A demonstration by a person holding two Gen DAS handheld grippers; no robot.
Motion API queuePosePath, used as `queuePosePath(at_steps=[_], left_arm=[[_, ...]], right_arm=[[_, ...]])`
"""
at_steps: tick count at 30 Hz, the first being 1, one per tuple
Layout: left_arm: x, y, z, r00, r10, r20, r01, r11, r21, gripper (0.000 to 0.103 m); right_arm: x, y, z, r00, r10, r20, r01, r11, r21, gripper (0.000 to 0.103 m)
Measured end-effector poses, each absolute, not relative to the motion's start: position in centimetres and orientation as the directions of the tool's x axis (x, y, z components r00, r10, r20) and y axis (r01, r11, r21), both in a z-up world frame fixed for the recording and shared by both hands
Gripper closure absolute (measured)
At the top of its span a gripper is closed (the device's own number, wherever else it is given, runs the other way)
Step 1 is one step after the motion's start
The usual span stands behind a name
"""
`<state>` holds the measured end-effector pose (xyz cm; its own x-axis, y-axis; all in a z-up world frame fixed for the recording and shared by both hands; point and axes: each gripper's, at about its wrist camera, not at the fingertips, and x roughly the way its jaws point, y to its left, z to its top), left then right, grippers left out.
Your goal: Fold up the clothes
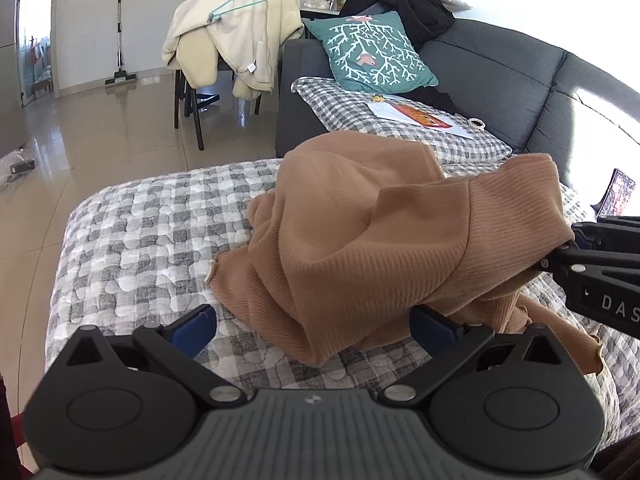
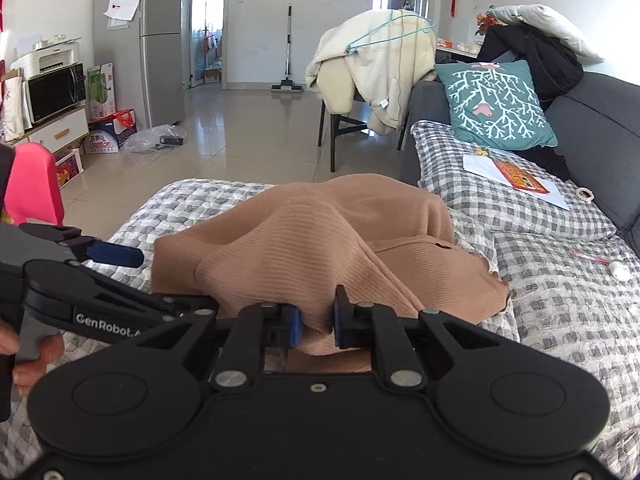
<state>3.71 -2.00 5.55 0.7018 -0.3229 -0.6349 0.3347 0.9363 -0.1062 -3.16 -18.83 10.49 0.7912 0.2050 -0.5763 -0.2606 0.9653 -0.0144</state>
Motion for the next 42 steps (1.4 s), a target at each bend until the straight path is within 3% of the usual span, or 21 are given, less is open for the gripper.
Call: queuePosePath(at_steps=[14, 22, 24, 30, 32, 34, 39, 42], left_arm=[[3.7, 1.6, 5.9, 0.633, -0.408, -0.658, 0.284, 0.913, -0.292, 0.001], [3.9, 1.1, 4.8, 0.601, -0.411, -0.685, 0.261, 0.911, -0.318, 0.008], [4.0, 0.7, 4.7, 0.598, -0.411, -0.688, 0.265, 0.912, -0.313, 0.012], [4.6, -0.1, 4.1, 0.571, -0.447, -0.689, 0.286, 0.895, -0.343, 0.054], [4.7, 0.0, 3.9, 0.564, -0.451, -0.692, 0.277, 0.893, -0.356, 0.073], [4.5, 0.3, 3.9, 0.579, -0.430, -0.693, 0.267, 0.903, -0.337, 0.083], [3.3, 1.2, 4.7, 0.620, -0.369, -0.692, 0.262, 0.929, -0.260, 0.088], [2.8, 2.2, 5.5, 0.668, -0.322, -0.670, 0.237, 0.947, -0.219, 0.090]], right_arm=[[-4.3, -16.4, 7.8, 0.567, 0.450, -0.690, -0.504, 0.852, 0.141, 0.088], [-4.2, -14.9, 6.8, 0.540, 0.417, -0.731, -0.539, 0.838, 0.080, 0.086], [-4.5, -15.3, 7.1, 0.539, 0.423, -0.728, -0.546, 0.834, 0.081, 0.078], [-5.0, -17.0, 9.0, 0.580, 0.430, -0.692, -0.554, 0.831, 0.052, 0.050], [-5.0, -18.1, 9.7, 0.597, 0.433, -0.675, -0.540, 0.839, 0.061, 0.043], [-4.9, -19.0, 10.0, 0.626, 0.420, -0.657, -0.507, 0.859, 0.067, 0.038], [-2.8, -21.7, 9.6, 0.667, 0.328, -0.669, -0.344, 0.932, 0.113, 0.034], [-2.2, -21.9, 8.4, 0.654, 0.233, -0.720, -0.293, 0.955, 0.043, 0.034]])
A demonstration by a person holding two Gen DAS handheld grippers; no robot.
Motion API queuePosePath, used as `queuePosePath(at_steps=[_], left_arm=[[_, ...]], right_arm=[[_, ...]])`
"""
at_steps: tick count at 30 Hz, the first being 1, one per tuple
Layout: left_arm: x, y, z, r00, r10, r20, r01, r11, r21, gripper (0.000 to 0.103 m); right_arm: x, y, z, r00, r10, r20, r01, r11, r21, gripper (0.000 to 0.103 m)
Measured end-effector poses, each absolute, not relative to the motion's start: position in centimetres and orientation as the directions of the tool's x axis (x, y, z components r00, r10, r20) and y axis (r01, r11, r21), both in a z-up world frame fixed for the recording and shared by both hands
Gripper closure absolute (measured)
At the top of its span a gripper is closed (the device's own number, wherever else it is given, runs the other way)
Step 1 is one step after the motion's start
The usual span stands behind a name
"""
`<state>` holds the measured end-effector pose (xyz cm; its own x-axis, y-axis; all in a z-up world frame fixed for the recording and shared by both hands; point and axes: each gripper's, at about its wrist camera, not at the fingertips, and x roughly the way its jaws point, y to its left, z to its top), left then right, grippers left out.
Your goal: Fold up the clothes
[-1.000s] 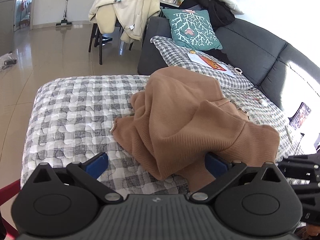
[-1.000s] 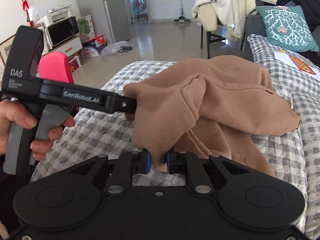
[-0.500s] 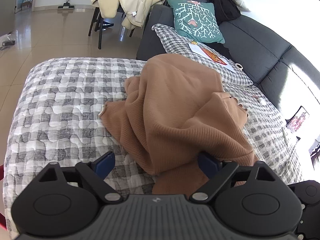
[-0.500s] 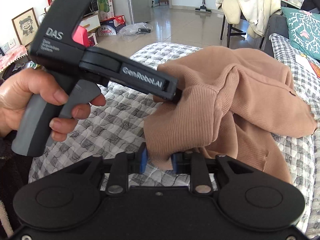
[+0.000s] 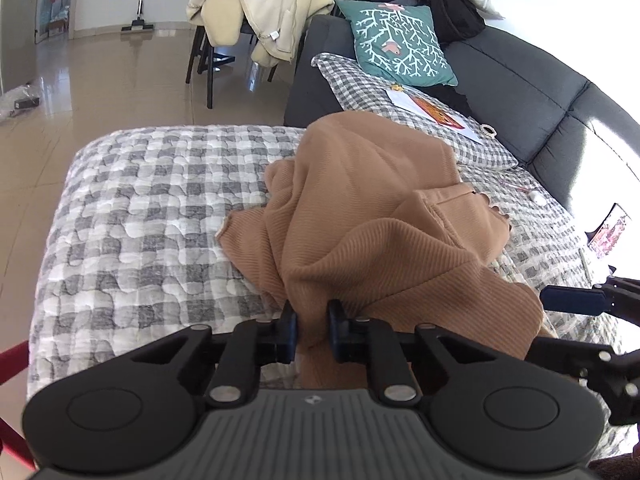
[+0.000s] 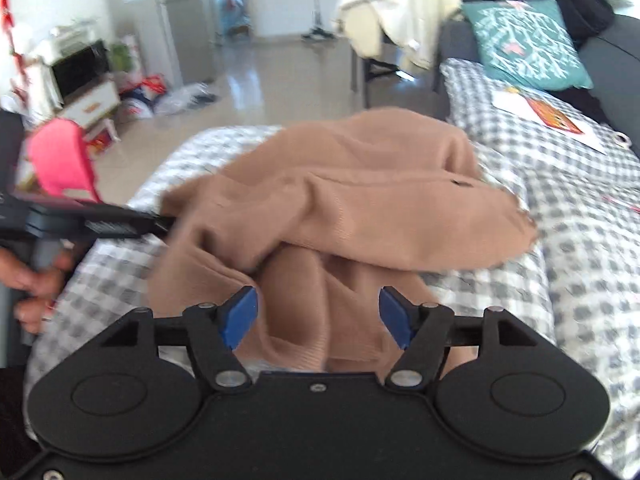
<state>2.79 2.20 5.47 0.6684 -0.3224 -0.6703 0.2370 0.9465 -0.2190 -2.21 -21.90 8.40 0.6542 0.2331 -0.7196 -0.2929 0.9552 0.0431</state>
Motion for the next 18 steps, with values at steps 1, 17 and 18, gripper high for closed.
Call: queuePosePath(at_steps=[1, 17, 18], left_arm=[[2.7, 2.6, 5.8, 0.685, -0.307, -0.661, 0.228, 0.952, -0.206, 0.091], [2.3, 3.3, 8.1, 0.794, -0.286, -0.537, 0.200, 0.956, -0.213, 0.094], [2.1, 3.3, 8.3, 0.797, -0.295, -0.527, 0.207, 0.953, -0.219, 0.094]], right_arm=[[-2.0, -21.8, 7.9, 0.646, 0.201, -0.736, -0.284, 0.959, 0.013, 0.034], [-5.2, -18.8, 8.9, 0.598, 0.442, -0.668, -0.575, 0.818, 0.027, 0.038], [-5.4, -18.5, 9.1, 0.601, 0.452, -0.659, -0.585, 0.811, 0.023, 0.038]])
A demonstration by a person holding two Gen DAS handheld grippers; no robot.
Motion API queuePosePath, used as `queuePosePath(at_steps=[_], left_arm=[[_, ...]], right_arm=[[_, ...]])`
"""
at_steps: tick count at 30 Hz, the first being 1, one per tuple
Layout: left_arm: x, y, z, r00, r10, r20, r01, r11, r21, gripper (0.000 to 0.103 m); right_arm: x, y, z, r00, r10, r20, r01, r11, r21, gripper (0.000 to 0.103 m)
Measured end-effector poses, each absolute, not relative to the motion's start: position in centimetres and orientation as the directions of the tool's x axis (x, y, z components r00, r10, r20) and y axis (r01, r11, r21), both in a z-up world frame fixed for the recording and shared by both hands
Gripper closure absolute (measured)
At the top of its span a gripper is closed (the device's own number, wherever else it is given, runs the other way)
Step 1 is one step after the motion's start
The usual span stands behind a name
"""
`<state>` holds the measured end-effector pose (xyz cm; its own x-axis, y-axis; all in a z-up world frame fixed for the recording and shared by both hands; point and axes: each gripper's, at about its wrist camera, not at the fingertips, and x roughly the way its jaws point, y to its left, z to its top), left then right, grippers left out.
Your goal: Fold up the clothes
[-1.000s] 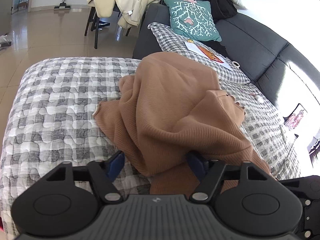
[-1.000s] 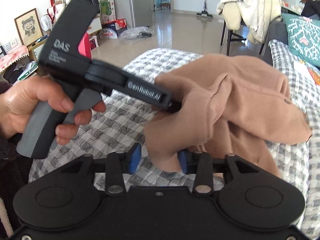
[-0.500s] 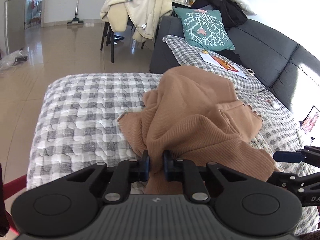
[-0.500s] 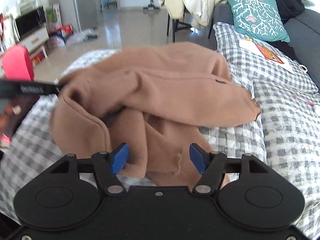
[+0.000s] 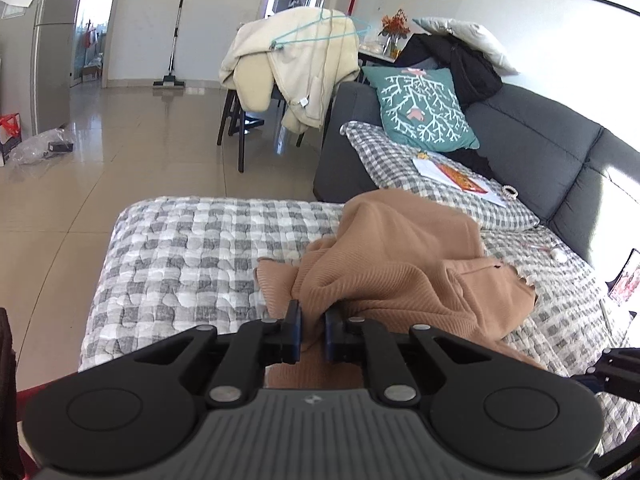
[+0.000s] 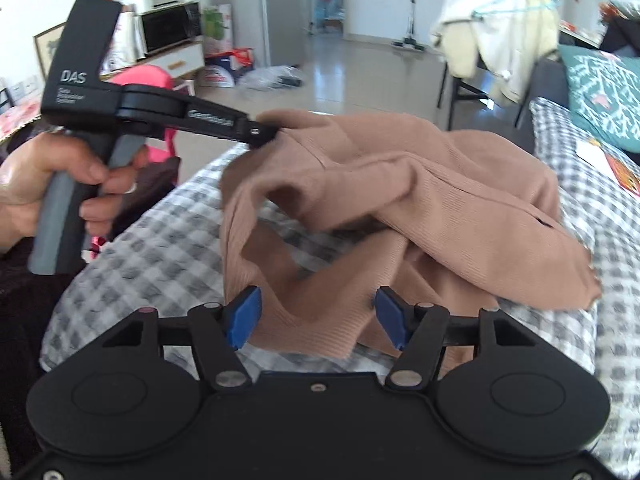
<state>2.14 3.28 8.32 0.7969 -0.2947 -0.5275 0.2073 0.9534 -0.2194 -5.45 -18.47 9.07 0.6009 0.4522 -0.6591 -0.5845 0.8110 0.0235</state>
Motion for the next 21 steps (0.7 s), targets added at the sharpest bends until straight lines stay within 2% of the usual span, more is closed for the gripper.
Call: queuePosePath(at_steps=[5, 12, 16, 21], left_arm=[[1.6, 3.3, 9.3, 0.779, -0.444, -0.442, 0.337, 0.892, -0.301, 0.098], [1.2, 2.0, 9.8, 0.744, -0.527, -0.411, 0.440, 0.849, -0.291, 0.098], [1.2, 1.4, 9.7, 0.750, -0.518, -0.411, 0.440, 0.855, -0.274, 0.098], [1.7, 1.2, 9.1, 0.764, -0.480, -0.430, 0.413, 0.877, -0.246, 0.098]], right_arm=[[-5.3, -18.1, 10.3, 0.613, 0.489, -0.620, -0.591, 0.805, 0.051, 0.038], [-4.9, -16.7, 11.5, 0.628, 0.489, -0.605, -0.586, 0.809, 0.045, 0.038], [-3.7, -16.6, 10.7, 0.540, 0.528, -0.655, -0.586, 0.795, 0.159, 0.038], [-4.4, -16.3, 10.6, 0.482, 0.595, -0.643, -0.650, 0.735, 0.194, 0.037]])
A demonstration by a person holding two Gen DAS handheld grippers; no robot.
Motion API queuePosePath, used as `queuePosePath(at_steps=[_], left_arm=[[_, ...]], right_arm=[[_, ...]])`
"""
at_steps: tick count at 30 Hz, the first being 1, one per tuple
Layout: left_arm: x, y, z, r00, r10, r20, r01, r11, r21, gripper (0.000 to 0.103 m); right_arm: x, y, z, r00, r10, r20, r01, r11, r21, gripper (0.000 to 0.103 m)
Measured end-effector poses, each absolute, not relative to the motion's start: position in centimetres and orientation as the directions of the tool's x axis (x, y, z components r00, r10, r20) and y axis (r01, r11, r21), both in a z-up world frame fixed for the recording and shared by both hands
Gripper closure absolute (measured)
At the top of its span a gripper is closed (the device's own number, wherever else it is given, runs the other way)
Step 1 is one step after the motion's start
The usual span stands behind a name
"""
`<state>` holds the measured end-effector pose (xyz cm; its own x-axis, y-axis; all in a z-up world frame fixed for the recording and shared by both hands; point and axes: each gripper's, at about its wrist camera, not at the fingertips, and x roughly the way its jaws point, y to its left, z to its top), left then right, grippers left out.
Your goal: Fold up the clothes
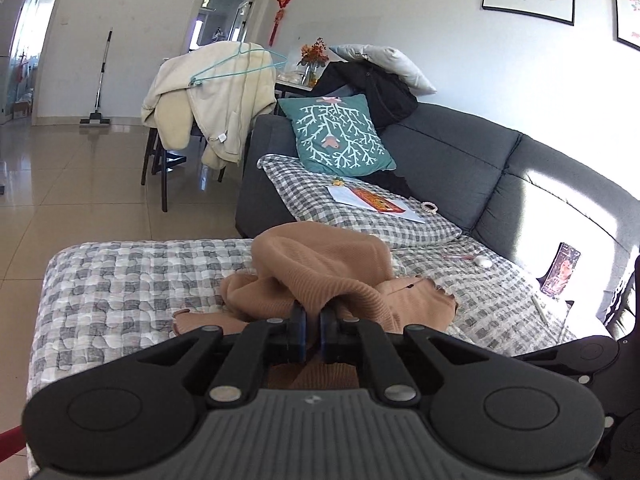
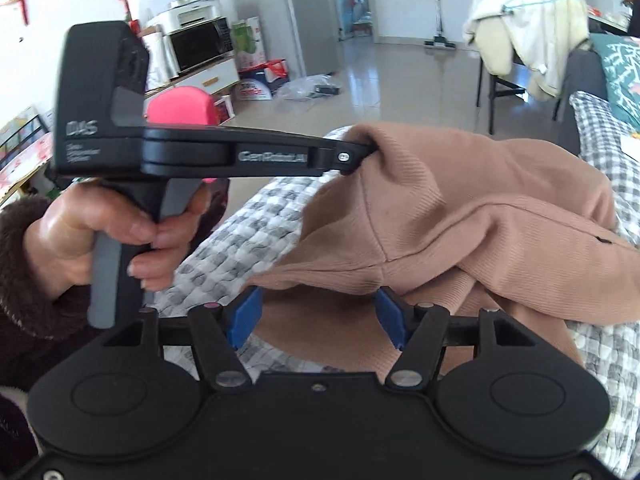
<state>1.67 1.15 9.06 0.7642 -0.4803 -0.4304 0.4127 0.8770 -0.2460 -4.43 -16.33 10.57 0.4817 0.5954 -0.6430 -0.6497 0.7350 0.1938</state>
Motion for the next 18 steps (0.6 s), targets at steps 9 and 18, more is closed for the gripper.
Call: queuePosePath(at_steps=[9, 18], left_arm=[[1.7, 1.5, 8.6, 0.767, -0.469, -0.438, 0.396, 0.883, -0.253, 0.098], [1.5, 2.5, 8.9, 0.757, -0.499, -0.422, 0.413, 0.866, -0.282, 0.092]], right_arm=[[-4.7, -13.4, 8.8, 0.479, 0.527, -0.702, -0.639, 0.758, 0.133, 0.080], [-3.8, -19.5, 12.4, 0.721, 0.445, -0.532, -0.406, 0.892, 0.197, 0.096]])
